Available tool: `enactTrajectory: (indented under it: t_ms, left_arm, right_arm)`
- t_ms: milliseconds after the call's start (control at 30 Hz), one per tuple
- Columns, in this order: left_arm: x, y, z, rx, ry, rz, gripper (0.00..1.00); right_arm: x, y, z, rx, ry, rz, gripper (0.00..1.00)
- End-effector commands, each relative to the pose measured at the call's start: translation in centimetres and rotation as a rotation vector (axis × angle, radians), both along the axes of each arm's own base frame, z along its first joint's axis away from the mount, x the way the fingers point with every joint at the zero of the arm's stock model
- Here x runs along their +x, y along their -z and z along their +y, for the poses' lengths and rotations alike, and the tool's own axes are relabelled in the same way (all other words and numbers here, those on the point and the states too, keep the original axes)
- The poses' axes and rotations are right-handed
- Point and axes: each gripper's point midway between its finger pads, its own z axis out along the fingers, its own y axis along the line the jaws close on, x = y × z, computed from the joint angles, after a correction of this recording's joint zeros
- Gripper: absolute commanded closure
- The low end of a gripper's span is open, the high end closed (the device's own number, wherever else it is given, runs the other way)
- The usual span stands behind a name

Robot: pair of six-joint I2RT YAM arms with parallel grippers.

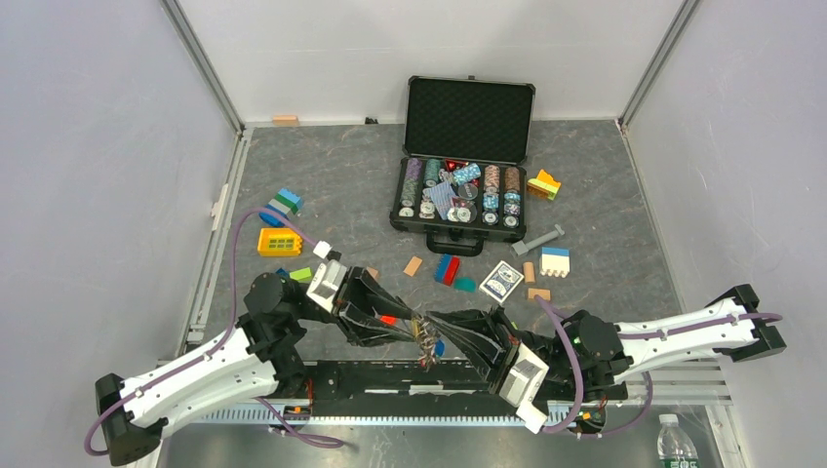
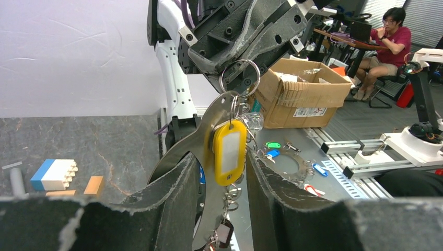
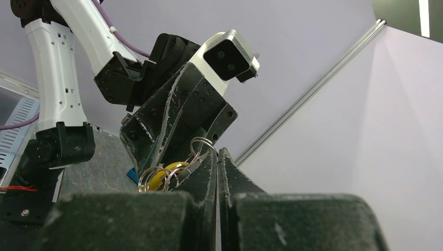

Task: Remove the keys from the keyring
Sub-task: Remove the key from the keyring.

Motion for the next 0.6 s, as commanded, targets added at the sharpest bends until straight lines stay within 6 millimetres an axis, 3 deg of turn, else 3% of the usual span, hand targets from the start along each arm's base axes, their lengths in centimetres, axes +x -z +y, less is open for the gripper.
enactTrajectory:
  t_ms: [0, 567]
  left_arm:
    - [-0.56, -0.98, 0.23, -0.031, 0.027, -0.006, 0.56]
    - [-0.71, -1.39, 0.65, -0.035, 0.017, -0.02, 0.89]
  right_arm:
    - [0.02, -2.22, -0.97, 0.081, -0.01, 0.019, 0.99]
    - [0.36, -1.76, -1.2, 0.066, 0.009, 0.013, 0.99]
